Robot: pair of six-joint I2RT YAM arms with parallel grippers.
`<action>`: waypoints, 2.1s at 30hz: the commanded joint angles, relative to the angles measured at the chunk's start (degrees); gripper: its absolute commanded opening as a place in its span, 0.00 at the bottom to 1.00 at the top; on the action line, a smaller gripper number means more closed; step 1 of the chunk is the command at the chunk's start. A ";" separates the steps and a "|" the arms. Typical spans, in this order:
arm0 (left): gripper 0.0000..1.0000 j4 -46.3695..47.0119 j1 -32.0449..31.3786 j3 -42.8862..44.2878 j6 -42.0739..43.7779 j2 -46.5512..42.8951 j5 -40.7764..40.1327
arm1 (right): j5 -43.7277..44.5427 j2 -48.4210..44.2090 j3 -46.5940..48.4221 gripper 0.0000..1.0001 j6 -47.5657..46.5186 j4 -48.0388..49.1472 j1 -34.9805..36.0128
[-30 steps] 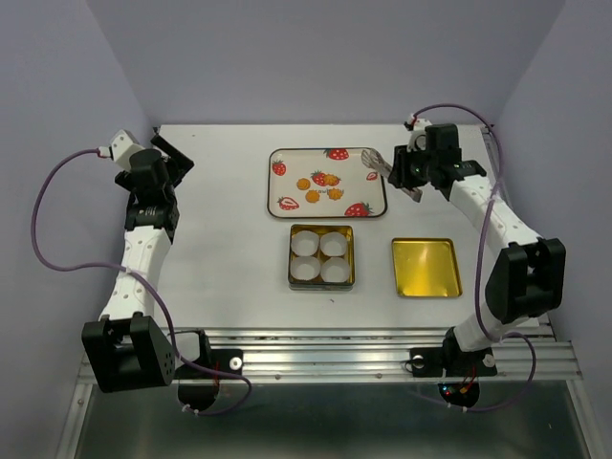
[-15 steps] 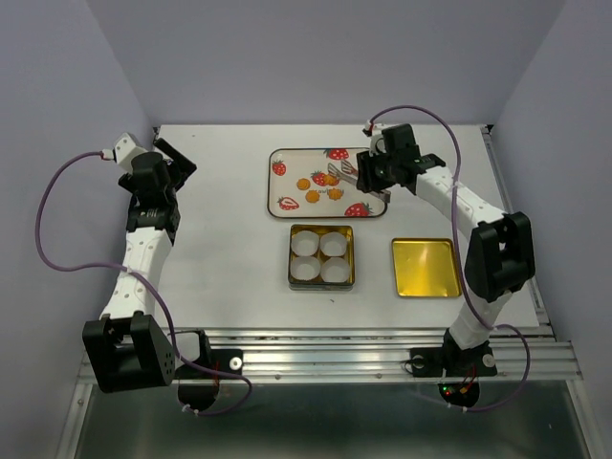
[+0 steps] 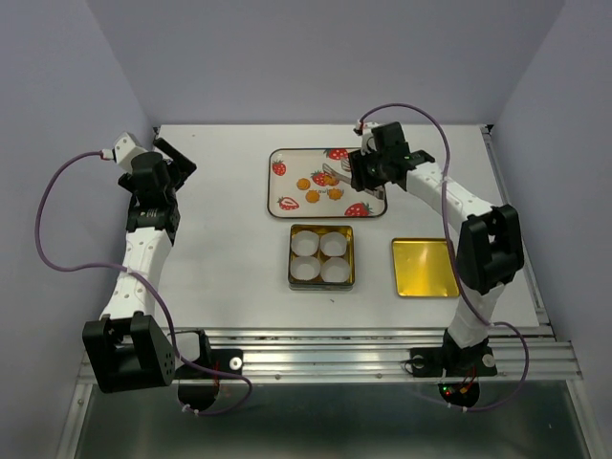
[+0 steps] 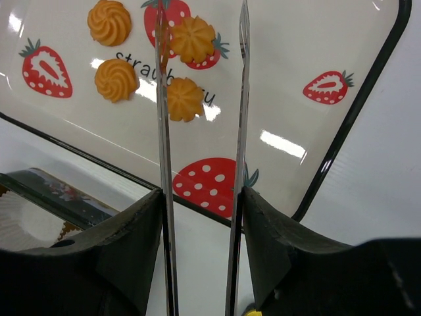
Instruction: Pack the cookies
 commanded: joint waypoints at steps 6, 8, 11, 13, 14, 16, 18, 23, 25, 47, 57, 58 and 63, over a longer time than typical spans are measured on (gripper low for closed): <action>0.99 2.57 -0.12 -0.88 0.07 -2.28 -0.58 | -0.22 2.87 3.53 0.57 -1.24 0.31 0.55; 0.99 2.57 -0.20 -0.88 -0.02 -2.11 -0.58 | -0.48 3.32 3.71 0.57 -1.24 0.31 0.55; 0.99 2.66 -0.12 -0.88 0.07 -1.76 -0.58 | -0.92 4.19 3.80 0.58 -1.42 0.13 0.55; 0.99 2.66 -0.12 -0.79 0.07 -1.49 -0.58 | -1.01 4.90 4.32 0.58 -1.59 -0.48 0.55; 0.99 2.75 -0.12 -0.79 0.07 -1.58 -0.58 | -0.84 5.16 4.67 0.57 -1.68 -0.92 0.55; 0.99 2.75 -0.12 -0.88 0.16 -1.58 -0.76 | -0.23 5.60 4.85 0.57 -1.77 -1.36 0.55; 0.99 2.93 -0.12 -0.88 0.16 -1.49 -0.94 | 0.65 6.04 4.94 0.57 -1.86 -1.97 1.07; 0.99 3.10 -0.12 -0.88 0.16 -1.14 -0.94 | 1.18 6.13 5.20 0.55 -2.21 -2.94 1.60; 0.99 3.10 -0.12 -0.79 0.07 -0.88 -0.94 | 1.10 5.87 5.29 0.55 -2.21 -3.47 2.13; 0.99 3.54 -0.12 -0.53 -0.11 -1.05 0.29 | 4.00 3.76 6.35 0.33 -2.12 -4.79 2.65; 0.99 4.68 -0.20 -1.14 -0.46 -0.97 3.19 | 3.21 -3.80 0.46 0.31 -1.86 -0.04 2.65; 0.99 4.77 -0.20 -1.14 -0.46 -0.62 3.46 | 3.03 -4.32 -0.32 0.30 -1.86 -0.13 2.65; 0.99 4.95 -0.55 -1.41 -0.63 0.09 4.16 | 2.07 -8.27 -4.10 0.29 -1.86 0.13 2.65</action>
